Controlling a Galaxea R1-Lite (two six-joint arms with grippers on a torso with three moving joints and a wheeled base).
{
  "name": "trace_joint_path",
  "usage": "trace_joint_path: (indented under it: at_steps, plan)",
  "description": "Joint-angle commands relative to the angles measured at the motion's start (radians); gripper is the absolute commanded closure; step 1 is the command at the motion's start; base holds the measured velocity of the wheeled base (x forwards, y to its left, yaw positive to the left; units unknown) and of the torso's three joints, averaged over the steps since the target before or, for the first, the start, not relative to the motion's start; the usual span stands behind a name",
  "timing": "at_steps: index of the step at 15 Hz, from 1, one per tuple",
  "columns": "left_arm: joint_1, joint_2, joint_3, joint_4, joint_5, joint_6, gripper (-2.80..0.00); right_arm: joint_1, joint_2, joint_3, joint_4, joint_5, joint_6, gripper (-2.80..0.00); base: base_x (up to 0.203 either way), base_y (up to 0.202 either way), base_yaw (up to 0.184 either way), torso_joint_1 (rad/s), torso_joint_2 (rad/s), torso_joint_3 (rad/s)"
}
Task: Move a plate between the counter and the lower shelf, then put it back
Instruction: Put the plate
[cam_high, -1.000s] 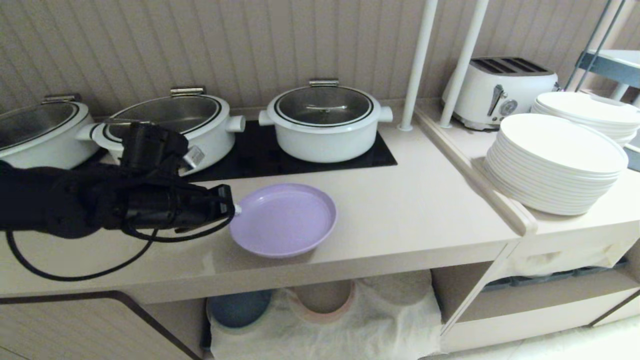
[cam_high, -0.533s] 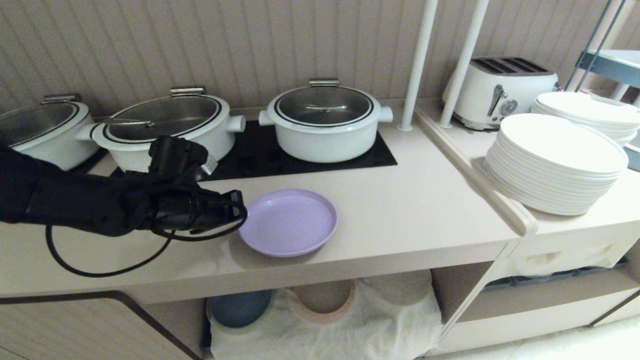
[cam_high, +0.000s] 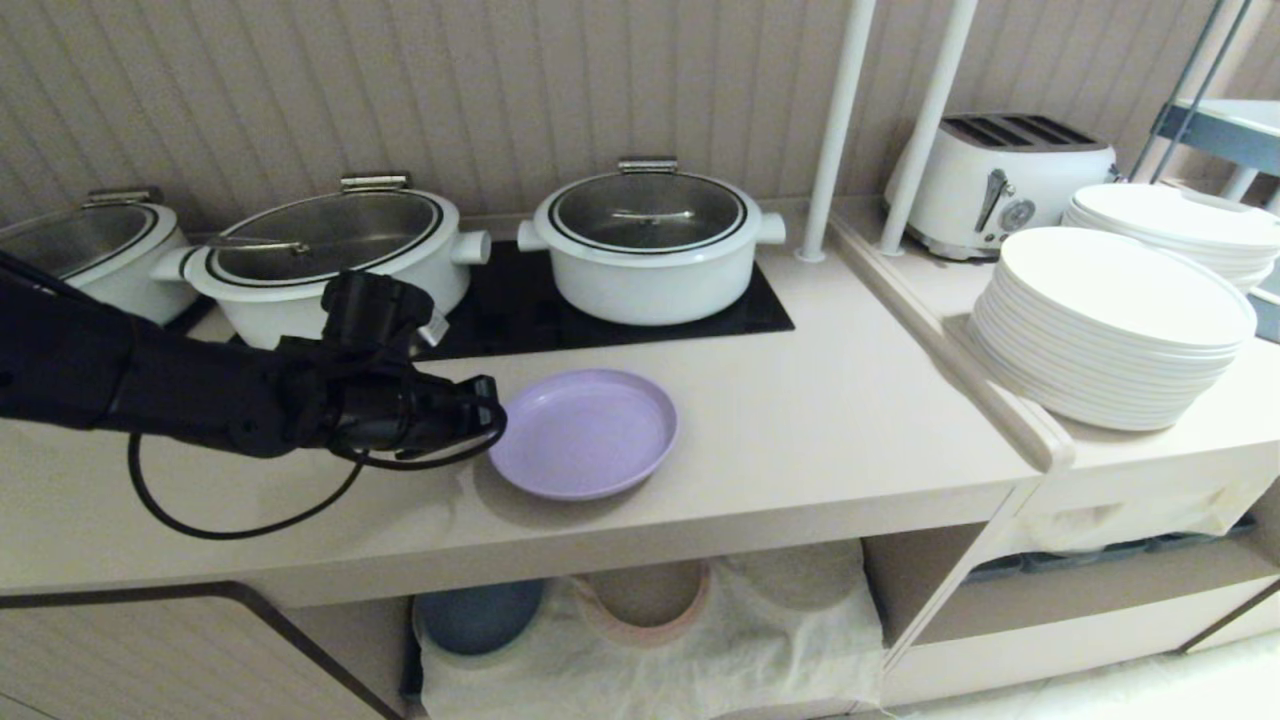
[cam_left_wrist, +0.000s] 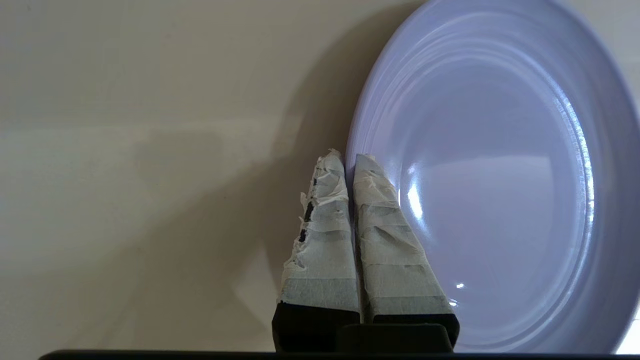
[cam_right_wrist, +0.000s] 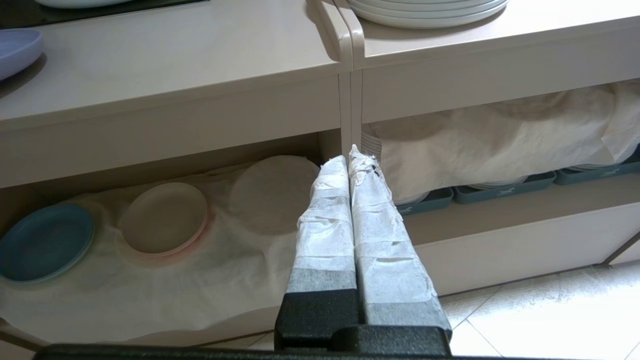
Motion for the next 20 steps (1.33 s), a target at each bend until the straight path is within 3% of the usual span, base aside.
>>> trace_joint_path:
  at_steps: [1, 2, 16, 17, 20]
  plan:
    - [0.000, 0.001, 0.000, 0.000, -0.001, -0.003, 0.00, 0.001, 0.000, 0.000, -0.001, 0.000, 0.000, 0.00, 0.000, 0.000, 0.000, 0.000, 0.00, 0.000]
    - [-0.001, 0.001, 0.000, 0.000, -0.001, -0.003, -2.80, 0.001, 0.000, 0.000, -0.001, 0.000, 0.000, 0.00, 0.000, 0.000, 0.000, 0.000, 0.00, 0.000]
    - [0.017, -0.122, 0.017, 0.009, 0.001, -0.003, -2.80, -0.001, 0.000, 0.000, -0.001, 0.000, 0.000, 0.00, 0.000, 0.000, 0.000, 0.000, 0.00, 0.000]
    - [0.017, -0.140, 0.024, 0.009, 0.001, -0.003, 0.00, 0.001, 0.001, 0.000, -0.001, 0.000, 0.000, 0.00, 0.000, 0.000, 0.000, 0.000, 0.00, 0.000]
    - [0.022, -0.200, 0.067, 0.009, -0.001, -0.003, 0.00, 0.000, 0.000, 0.000, -0.001, 0.000, 0.000, 0.00, 0.000, 0.000, 0.000, 0.000, 0.00, 0.000]
